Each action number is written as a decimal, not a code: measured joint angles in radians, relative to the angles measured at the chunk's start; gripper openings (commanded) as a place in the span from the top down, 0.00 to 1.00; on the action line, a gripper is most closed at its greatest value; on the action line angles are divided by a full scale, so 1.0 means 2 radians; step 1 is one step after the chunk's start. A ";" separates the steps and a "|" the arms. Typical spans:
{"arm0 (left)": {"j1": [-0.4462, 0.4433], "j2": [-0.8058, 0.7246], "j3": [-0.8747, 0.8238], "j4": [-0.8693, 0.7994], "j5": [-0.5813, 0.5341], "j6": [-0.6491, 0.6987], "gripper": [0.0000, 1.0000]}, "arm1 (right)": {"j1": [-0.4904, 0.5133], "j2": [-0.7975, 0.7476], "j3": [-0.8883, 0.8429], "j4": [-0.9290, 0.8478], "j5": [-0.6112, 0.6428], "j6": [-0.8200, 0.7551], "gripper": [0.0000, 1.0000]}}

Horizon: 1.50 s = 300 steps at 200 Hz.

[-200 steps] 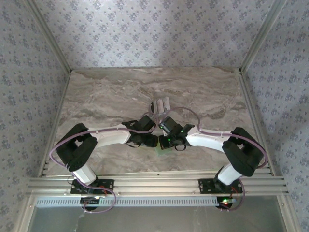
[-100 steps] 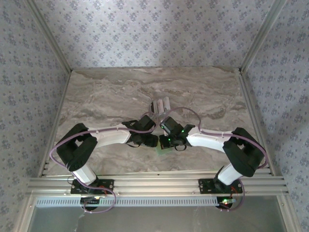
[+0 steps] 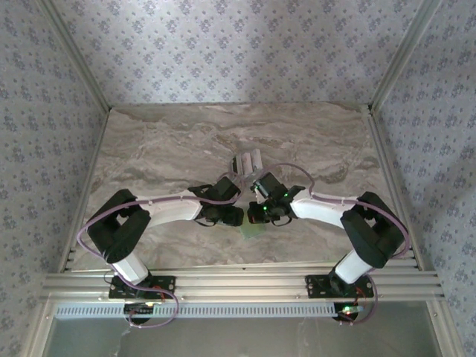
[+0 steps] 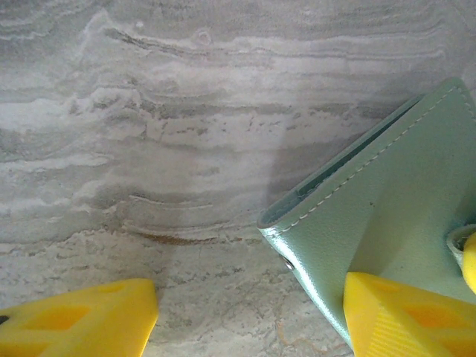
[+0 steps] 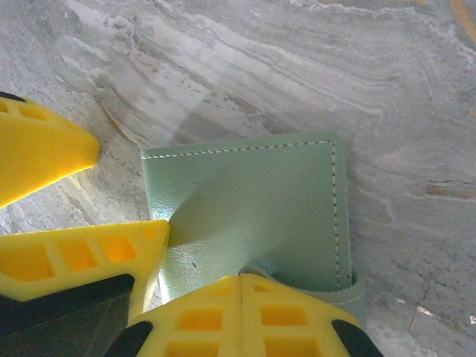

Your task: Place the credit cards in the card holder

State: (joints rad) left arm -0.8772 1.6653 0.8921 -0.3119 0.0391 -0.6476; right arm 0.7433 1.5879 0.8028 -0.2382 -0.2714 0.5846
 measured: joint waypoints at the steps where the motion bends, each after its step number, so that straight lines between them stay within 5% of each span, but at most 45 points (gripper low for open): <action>1: 0.000 0.000 0.000 0.000 0.000 0.000 0.32 | 0.000 0.001 0.000 0.000 0.000 0.000 1.00; 131: 0.007 -0.001 0.001 -0.002 0.010 0.000 0.32 | 0.002 0.017 0.010 -0.003 -0.006 0.014 0.98; 193: 0.040 -0.040 -0.020 0.000 0.016 0.002 0.27 | 0.030 0.019 0.060 -0.057 0.043 -0.006 0.59; 212: 0.066 -0.090 -0.028 -0.012 0.004 0.009 0.01 | 0.029 0.019 0.068 -0.060 0.050 -0.015 0.43; 257: 0.148 -0.223 -0.029 -0.048 -0.025 0.010 0.00 | 0.023 -0.022 0.092 -0.081 0.064 -0.045 0.00; 300: 0.221 -0.331 -0.038 -0.070 -0.121 0.018 0.00 | -0.009 -0.126 0.094 -0.103 0.164 -0.060 0.00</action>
State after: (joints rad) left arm -0.4343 1.0039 0.8165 -0.4519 -0.2031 -0.6117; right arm 0.7261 1.3357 0.9909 -0.4438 0.0563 0.4648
